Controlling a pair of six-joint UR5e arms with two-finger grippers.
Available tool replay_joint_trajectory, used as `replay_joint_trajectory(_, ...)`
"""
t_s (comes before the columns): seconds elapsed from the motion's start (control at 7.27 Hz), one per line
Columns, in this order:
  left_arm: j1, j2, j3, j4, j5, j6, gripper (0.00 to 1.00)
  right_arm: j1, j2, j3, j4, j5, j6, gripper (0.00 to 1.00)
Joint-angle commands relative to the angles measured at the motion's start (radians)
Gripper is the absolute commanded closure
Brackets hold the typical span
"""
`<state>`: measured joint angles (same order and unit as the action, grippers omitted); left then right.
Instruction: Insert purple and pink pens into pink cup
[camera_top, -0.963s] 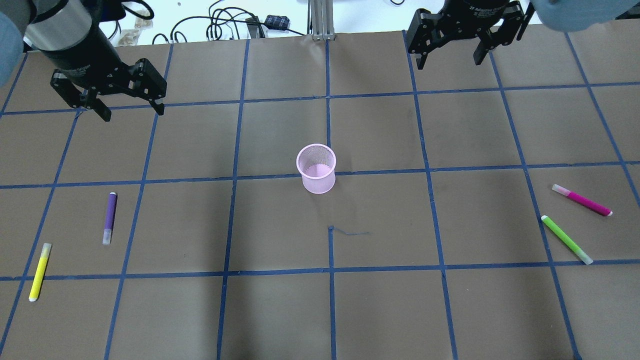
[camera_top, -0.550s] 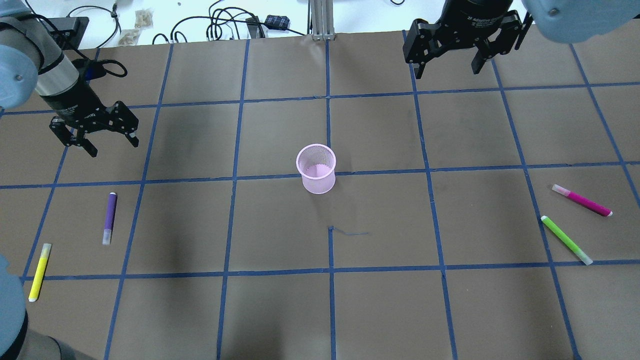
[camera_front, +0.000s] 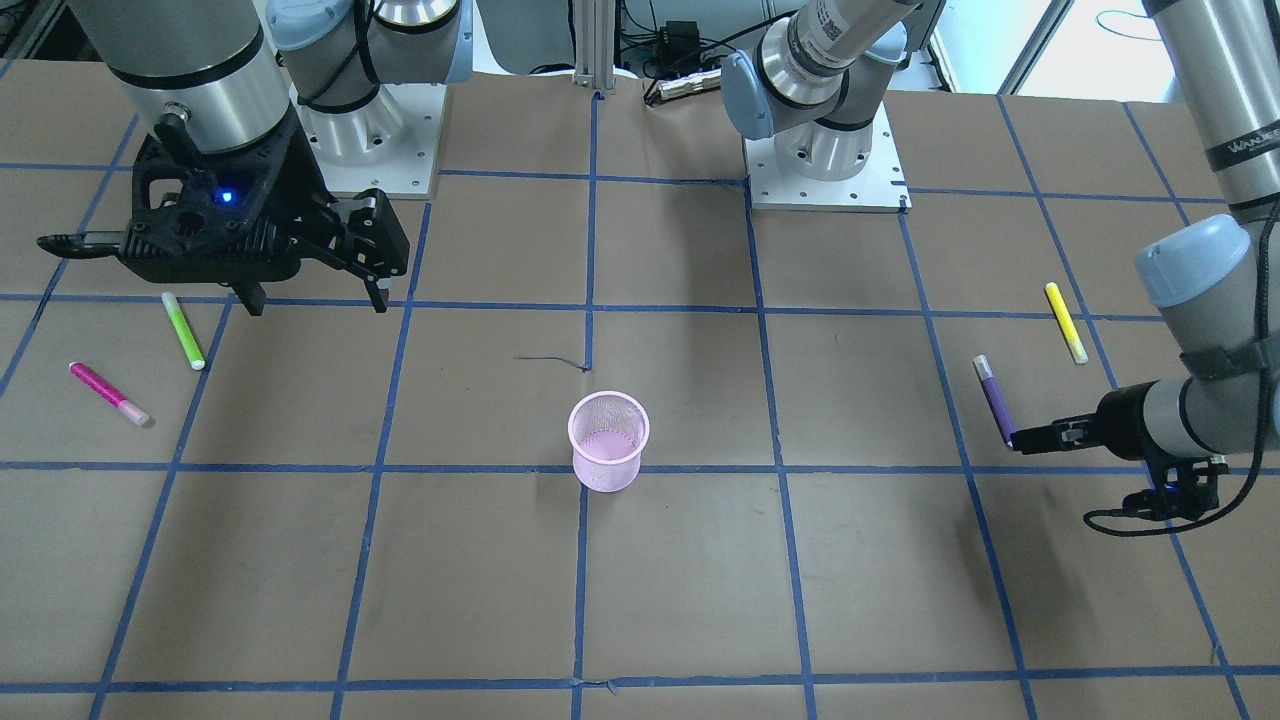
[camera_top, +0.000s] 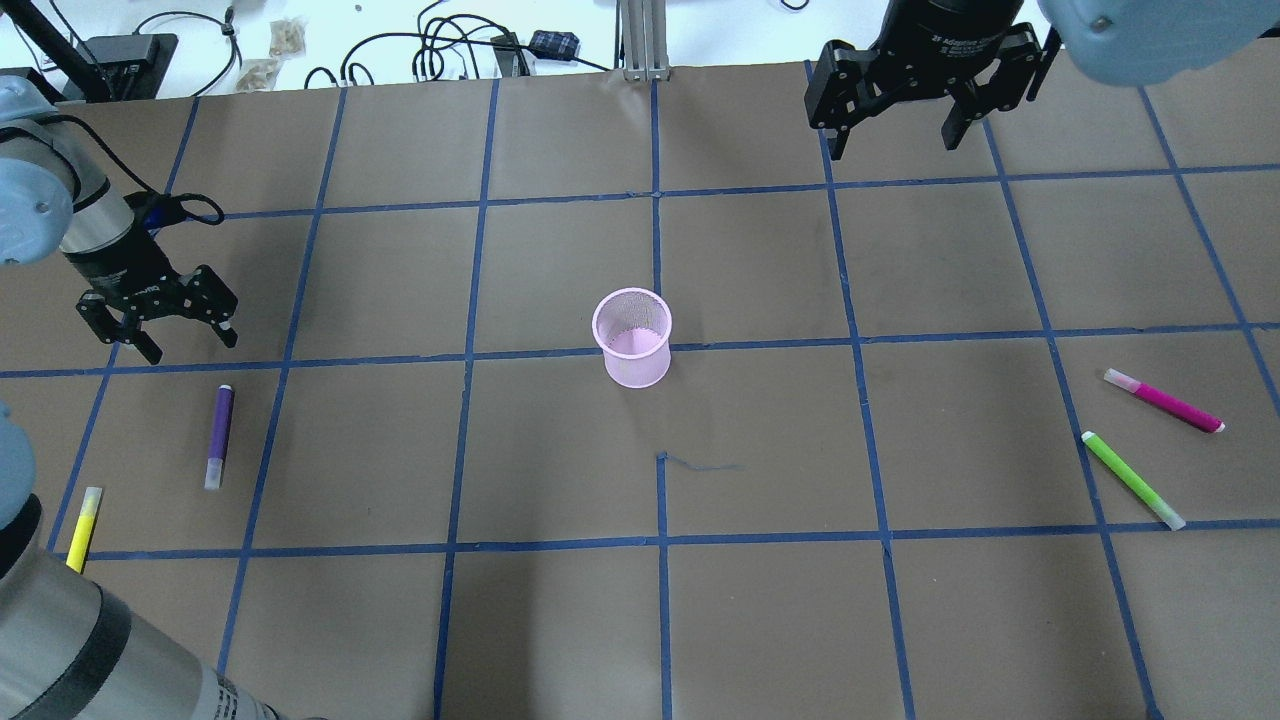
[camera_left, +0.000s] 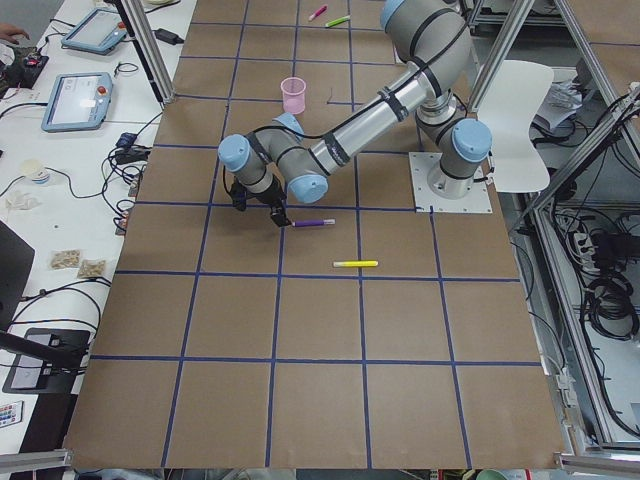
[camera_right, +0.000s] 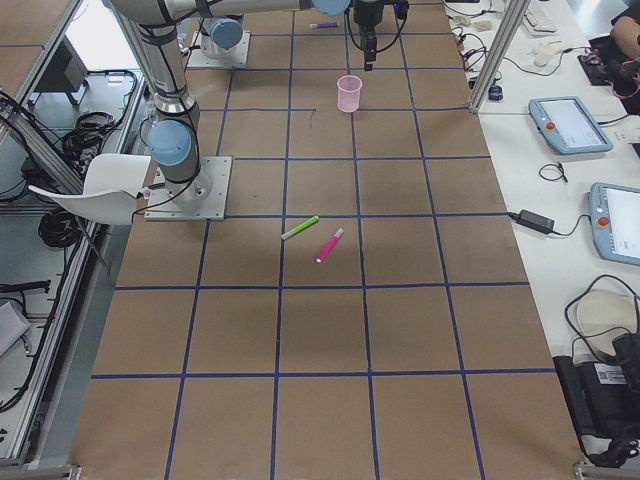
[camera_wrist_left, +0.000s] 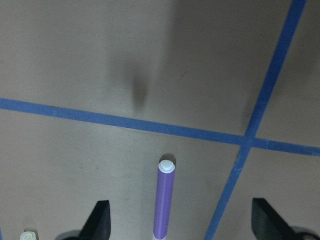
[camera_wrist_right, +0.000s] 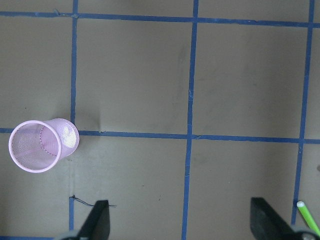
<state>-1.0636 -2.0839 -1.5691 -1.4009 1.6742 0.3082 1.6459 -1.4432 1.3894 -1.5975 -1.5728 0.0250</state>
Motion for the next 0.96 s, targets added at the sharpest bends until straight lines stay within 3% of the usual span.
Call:
replay_joint_trajectory(0.0,0.008,-0.03,-0.026,0.005,0.004,0.02,0.0,-0.002,-0.017,0.003,0.004,-0.003,-0.004,0.0)
replay_joint_trajectory(0.28,0.011,-0.038,-0.035,0.005,0.004,0.02,0.0,-0.027,-0.016,0.029,0.007,-0.004,-0.127,0.0)
replay_joint_trajectory(0.41,0.011,-0.045,-0.043,0.005,0.004,0.019,0.0,-0.088,-0.017,0.028,0.008,-0.006,-0.315,0.0)
replay_joint_trajectory(0.55,0.013,-0.045,-0.045,0.005,0.005,0.02,0.0,-0.191,-0.034,0.022,0.061,-0.003,-0.441,0.0)
replay_joint_trajectory(0.69,0.013,-0.05,-0.046,0.006,0.005,0.019,0.01,-0.328,-0.051,0.029,0.074,-0.007,-0.681,0.0)
replay_joint_trajectory(0.83,0.016,-0.06,-0.048,0.011,0.001,0.034,0.18,-0.474,-0.052,0.031,0.076,-0.031,-0.868,0.0)
